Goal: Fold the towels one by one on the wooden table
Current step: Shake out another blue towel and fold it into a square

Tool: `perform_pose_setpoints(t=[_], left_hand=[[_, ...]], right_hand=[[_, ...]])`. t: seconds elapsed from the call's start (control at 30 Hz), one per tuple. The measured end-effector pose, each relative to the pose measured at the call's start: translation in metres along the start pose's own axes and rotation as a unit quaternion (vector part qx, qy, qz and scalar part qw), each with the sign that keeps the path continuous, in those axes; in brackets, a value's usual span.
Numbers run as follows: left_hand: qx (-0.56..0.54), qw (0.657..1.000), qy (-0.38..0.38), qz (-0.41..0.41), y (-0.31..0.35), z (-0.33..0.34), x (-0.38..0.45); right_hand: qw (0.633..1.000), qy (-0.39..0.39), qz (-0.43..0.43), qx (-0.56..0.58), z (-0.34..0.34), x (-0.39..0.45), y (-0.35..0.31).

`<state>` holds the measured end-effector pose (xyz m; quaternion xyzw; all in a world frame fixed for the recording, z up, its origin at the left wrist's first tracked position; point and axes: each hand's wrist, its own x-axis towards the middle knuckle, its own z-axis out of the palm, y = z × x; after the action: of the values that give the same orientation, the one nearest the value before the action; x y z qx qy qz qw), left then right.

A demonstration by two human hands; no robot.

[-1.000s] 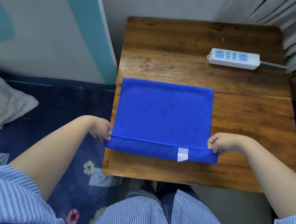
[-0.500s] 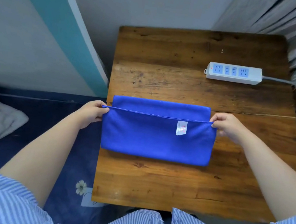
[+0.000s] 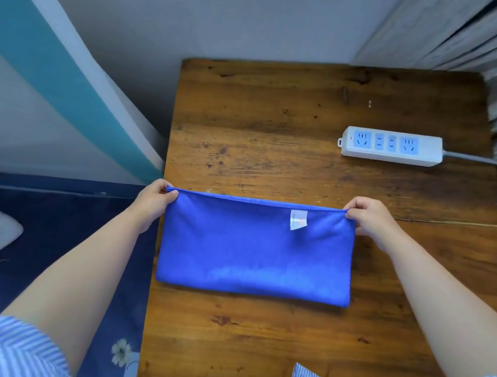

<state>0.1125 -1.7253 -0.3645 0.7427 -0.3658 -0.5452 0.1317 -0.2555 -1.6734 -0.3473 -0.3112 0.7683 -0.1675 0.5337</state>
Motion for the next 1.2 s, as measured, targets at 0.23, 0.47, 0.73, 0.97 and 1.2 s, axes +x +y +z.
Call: perform_pose_setpoints(t=[0.23, 0.47, 0.73, 0.97, 1.2], left_hand=[[0.083, 0.996, 0.034, 0.009, -0.004, 0.01, 0.016], [0.235, 0.969, 0.07, 0.042, -0.005, 0.022, 0.025], [0.378, 0.874, 0.168, 0.255, 0.0, 0.05, -0.011], [0.466, 0.844, 0.02, 0.264, -0.03, 0.117, -0.027], [0.502, 0.831, 0.045, 0.233, -0.048, 0.097, -0.01]], right_hand=[[0.994, 0.052, 0.011, -0.091, 0.009, 0.019, 0.004], [0.95, 0.096, -0.027, -0.297, 0.02, 0.019, 0.003], [0.852, 0.275, -0.321, -0.309, 0.049, -0.019, -0.004], [0.768, 0.101, -0.354, -0.524, 0.135, -0.035, 0.0], [0.836, 0.013, -0.295, -0.463, 0.123, -0.01, 0.03]])
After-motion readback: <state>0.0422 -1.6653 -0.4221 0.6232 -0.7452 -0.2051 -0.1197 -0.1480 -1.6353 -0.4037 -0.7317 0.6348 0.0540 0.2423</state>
